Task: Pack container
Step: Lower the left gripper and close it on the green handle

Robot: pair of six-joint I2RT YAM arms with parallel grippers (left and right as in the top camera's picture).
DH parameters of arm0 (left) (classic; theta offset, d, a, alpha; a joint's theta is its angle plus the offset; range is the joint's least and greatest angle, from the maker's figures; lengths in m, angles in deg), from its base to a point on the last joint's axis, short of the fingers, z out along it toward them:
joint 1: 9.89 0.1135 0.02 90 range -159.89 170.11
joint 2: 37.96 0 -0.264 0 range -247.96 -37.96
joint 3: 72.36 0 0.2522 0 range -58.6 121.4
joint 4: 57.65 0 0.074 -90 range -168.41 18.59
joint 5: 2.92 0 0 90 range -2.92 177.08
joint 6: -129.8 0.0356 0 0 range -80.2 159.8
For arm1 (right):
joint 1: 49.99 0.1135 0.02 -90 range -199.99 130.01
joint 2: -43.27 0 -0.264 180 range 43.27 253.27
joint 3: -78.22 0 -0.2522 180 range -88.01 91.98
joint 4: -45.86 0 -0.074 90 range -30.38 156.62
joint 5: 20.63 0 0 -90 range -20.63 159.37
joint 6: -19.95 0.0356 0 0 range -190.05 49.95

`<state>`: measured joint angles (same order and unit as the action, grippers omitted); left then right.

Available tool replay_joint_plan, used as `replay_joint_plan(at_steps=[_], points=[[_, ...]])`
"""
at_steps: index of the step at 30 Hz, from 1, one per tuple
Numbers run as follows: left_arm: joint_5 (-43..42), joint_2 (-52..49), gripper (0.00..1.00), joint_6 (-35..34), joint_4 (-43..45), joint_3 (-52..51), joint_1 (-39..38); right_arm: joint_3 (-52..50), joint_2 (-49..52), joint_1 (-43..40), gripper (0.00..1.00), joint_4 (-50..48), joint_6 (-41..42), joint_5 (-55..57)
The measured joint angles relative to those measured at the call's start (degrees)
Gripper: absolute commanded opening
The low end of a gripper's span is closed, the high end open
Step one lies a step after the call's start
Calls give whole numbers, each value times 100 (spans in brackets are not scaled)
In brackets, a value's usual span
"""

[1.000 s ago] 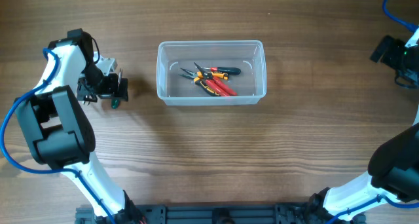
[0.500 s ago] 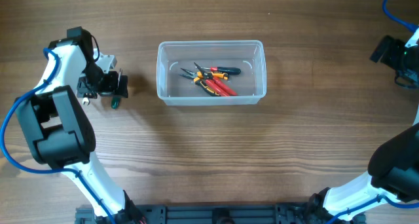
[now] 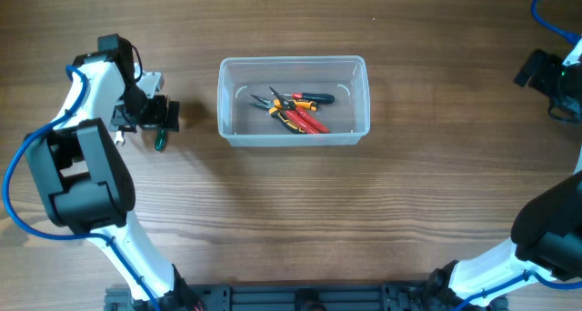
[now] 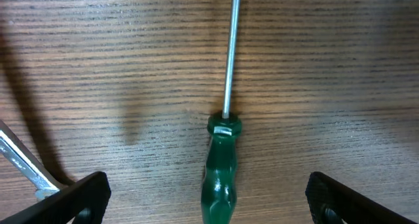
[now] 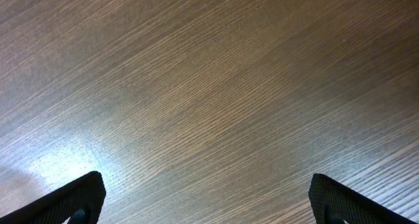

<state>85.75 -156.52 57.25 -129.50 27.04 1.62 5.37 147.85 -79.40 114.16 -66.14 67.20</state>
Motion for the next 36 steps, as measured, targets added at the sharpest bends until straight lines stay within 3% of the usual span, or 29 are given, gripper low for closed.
replay_joint_plan(at_steps=[25,30,36], points=[[256,-306,99,459,149,0,-282,0,0,0,100,0,-2,0],[258,-306,91,459,160,0,-293,0,0,0,100,0,-2,0],[254,-306,93,474,201,0,-289,0,0,0,100,0,-2,0]])
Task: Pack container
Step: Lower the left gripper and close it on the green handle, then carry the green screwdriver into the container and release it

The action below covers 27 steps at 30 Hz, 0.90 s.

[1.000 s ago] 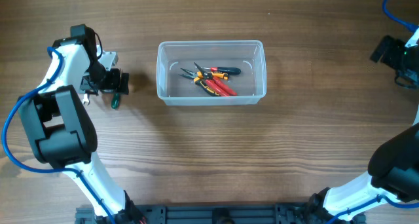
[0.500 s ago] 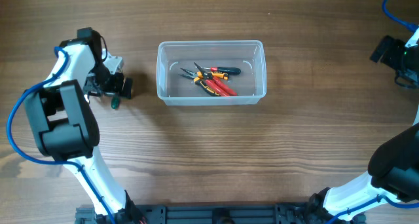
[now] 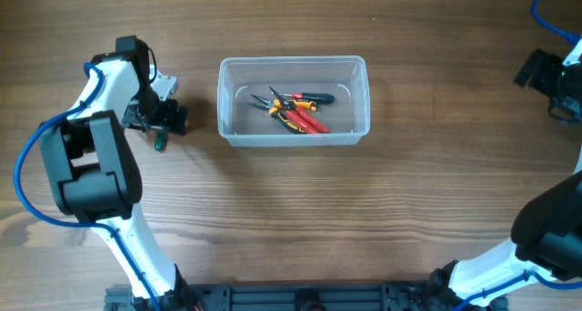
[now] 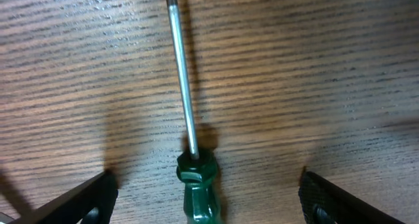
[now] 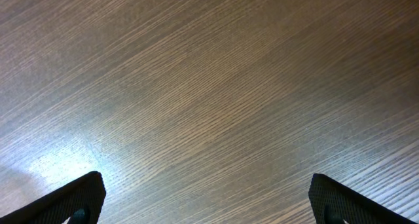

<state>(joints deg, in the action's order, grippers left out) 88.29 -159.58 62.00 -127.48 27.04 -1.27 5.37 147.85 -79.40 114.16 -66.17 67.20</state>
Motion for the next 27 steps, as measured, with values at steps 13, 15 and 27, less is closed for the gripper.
replay_joint_plan(at_steps=[13,15,27], points=[[-116,0,84,-17,74,0,87,0,0,0,100,0,2,0],[-109,0,76,-11,94,0,87,0,0,0,100,0,0,2],[-151,0,42,-22,109,0,98,0,0,0,100,0,0,2]])
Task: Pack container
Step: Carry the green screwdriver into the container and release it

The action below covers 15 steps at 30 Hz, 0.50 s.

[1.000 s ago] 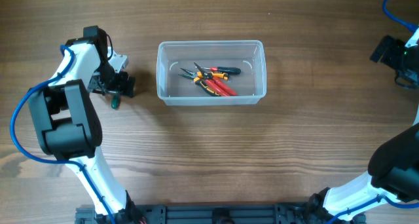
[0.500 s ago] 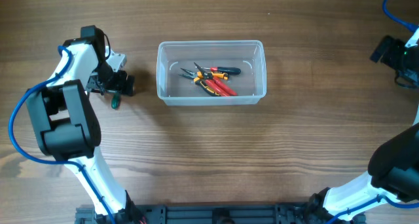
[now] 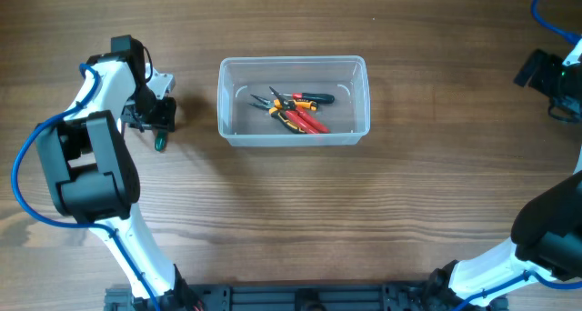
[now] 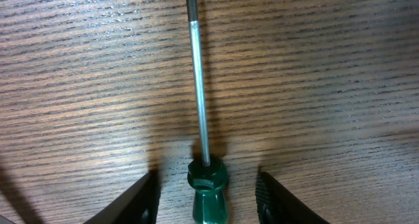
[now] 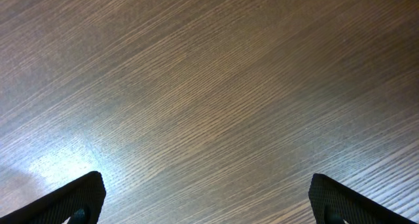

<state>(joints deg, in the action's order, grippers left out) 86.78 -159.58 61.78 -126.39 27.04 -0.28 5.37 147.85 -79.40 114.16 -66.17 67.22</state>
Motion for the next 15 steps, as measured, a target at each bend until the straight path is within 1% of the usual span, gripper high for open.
replay_joint_plan(at_steps=[2,7,10,11,12,14,15], points=[[-2,0,40,-2,0,0,0,0,0,0,100,0,0,-2],[-22,0,27,4,-2,0,4,0,0,0,100,0,2,0],[-24,0,23,-7,-4,0,11,0,0,0,100,0,2,-2],[-22,0,19,0,-2,0,11,0,0,0,100,0,2,-2],[-24,0,17,-4,-4,0,13,0,0,0,100,0,0,-2],[-24,0,16,-4,-7,0,15,0,0,0,100,0,0,-2],[-24,0,14,-2,-11,0,15,0,0,0,100,0,0,-2]])
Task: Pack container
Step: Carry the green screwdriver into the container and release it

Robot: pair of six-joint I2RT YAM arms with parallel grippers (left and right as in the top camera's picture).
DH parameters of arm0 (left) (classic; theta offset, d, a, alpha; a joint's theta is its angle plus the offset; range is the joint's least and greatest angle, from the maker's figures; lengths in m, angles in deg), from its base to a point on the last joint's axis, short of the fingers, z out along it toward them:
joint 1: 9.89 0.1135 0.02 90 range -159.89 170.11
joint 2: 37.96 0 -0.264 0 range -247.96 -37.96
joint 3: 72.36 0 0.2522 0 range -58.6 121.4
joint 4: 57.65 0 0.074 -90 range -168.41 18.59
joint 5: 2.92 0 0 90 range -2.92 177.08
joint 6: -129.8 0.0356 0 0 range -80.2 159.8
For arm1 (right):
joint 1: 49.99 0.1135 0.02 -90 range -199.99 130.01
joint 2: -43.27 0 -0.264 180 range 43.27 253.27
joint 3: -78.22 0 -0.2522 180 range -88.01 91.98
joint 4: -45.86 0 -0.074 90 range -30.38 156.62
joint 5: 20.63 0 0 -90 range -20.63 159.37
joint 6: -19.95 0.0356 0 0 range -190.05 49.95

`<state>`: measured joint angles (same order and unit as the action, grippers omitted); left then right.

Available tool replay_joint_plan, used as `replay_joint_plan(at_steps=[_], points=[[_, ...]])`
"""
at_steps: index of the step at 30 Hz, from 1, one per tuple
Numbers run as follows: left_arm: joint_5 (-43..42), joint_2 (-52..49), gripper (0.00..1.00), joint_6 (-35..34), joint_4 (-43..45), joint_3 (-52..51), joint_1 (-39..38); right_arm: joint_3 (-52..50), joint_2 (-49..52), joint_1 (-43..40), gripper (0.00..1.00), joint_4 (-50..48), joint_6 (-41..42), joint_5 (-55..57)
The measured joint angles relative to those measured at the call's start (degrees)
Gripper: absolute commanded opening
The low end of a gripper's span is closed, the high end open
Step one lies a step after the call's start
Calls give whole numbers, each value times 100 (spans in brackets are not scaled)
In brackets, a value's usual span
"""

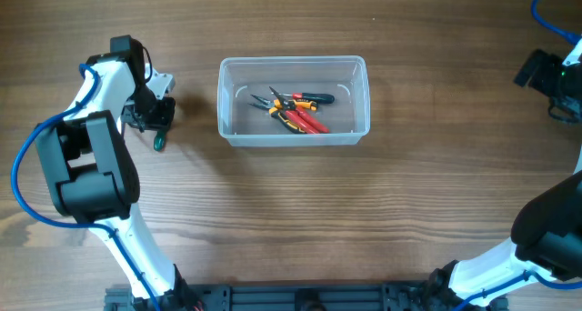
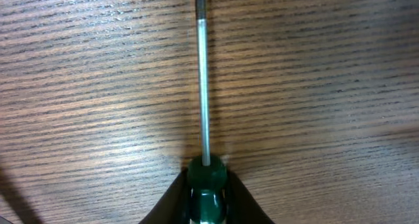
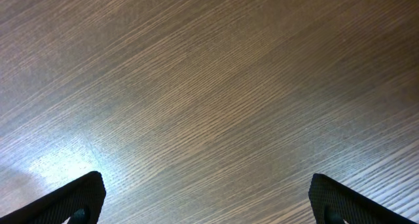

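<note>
A green-handled screwdriver (image 2: 208,185) lies on the wooden table left of the clear plastic container (image 1: 224,120), its steel shaft (image 2: 203,80) pointing away from the wrist camera. My left gripper (image 2: 208,201) is shut on the green handle, both black fingers pressed against it. In the overhead view the left gripper (image 1: 156,115) covers most of the tool, with only the green handle end (image 1: 160,144) showing. The container holds pliers (image 1: 300,111) with red, orange and black handles. My right gripper (image 3: 208,198) stands open over bare wood at the far right edge (image 1: 555,79).
The wooden table (image 1: 364,202) spreads around the container. A blue cable loops by each arm base, at the left (image 1: 14,175) and the upper right (image 1: 546,11).
My left gripper's fingers have closed from a narrow gap on either side of the green handle to a grip on it. The right arm has not moved.
My left gripper stood wide open over the screwdriver, then sat lower and nearer the handle, still wide. Its fingers then flanked the handle closely, and now they clamp it. The right gripper stayed open over bare wood throughout.
</note>
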<state>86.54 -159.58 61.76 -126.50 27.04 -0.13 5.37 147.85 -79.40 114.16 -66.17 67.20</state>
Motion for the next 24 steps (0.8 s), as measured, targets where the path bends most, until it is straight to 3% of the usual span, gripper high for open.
replay_joint_plan(at_steps=[3,13,24], points=[[0,0,4,7,-22,0,0,0,0,0,100,0,0,2],[-24,0,4,-85,-354,79,0,0,0,0,100,0,0,0],[-90,468,4,-131,-466,1440,-365,0,0,0,100,0,0,0]])
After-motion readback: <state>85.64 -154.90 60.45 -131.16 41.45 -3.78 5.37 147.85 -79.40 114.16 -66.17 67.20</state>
